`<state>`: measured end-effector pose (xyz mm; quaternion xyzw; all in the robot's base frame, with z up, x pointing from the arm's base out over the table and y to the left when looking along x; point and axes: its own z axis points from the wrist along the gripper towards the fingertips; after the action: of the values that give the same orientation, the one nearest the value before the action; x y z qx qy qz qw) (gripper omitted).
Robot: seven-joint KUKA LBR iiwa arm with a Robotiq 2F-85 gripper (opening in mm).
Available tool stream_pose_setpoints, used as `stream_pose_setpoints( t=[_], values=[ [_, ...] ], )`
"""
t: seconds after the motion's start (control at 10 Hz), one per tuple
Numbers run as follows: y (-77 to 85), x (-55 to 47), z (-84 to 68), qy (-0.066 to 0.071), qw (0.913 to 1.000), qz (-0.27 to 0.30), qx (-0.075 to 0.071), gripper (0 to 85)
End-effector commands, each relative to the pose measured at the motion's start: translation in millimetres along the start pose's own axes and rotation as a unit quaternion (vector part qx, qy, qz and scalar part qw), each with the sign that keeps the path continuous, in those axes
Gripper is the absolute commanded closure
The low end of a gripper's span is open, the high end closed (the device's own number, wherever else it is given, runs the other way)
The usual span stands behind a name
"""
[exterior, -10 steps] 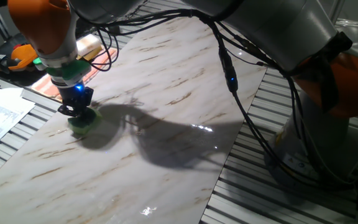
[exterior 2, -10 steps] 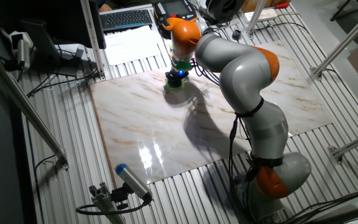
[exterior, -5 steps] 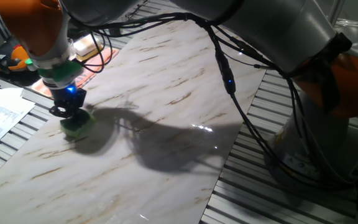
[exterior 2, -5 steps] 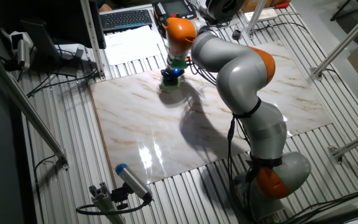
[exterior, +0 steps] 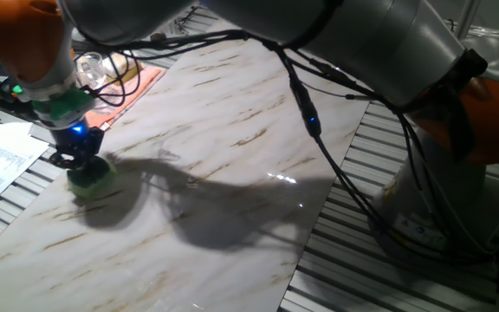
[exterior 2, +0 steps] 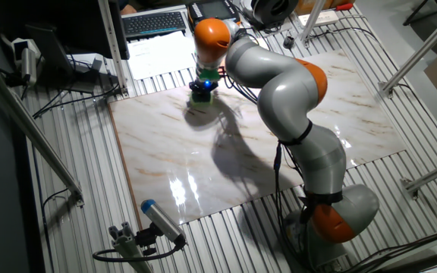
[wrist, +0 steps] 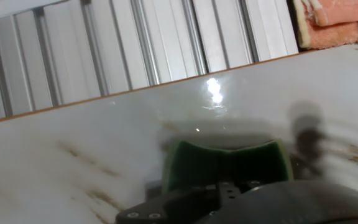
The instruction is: Clean the tabletop with a sponge
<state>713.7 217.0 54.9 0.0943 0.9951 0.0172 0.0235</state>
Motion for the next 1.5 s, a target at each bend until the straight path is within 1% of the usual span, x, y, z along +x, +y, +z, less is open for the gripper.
stream_pose_setpoints(
  t=[0.0,0.1,0.2,0.4,0.8,0.9,1.1,1.2,1.3,1.4],
  values=[
    [2.1,-1.5,1.9,-0.001,1.0000,0.002,-0.002,85.0],
    [3.2,-2.5,3.8,-0.003,1.0000,0.004,-0.004,85.0],
    [4.7,-3.5,5.4,-0.002,0.9999,0.010,-0.011,85.0],
    [8.2,-4.2,5.3,-0.002,0.9997,0.017,-0.018,85.0],
    [21.6,-6.2,7.4,-0.008,0.9994,0.030,-0.016,85.0],
    [23.4,-6.3,7.4,-0.008,0.9992,0.034,-0.018,85.0],
    [23.3,-7.5,13.4,-0.014,0.9994,0.028,-0.011,85.0],
    [21.9,-7.8,14.4,-0.018,0.9996,0.019,0.003,85.0],
    [18.0,-7.5,15.8,-0.018,0.9998,0.008,0.008,85.0],
    [13.9,-7.0,16.3,-0.015,0.9999,0.000,0.006,85.0]
  ],
)
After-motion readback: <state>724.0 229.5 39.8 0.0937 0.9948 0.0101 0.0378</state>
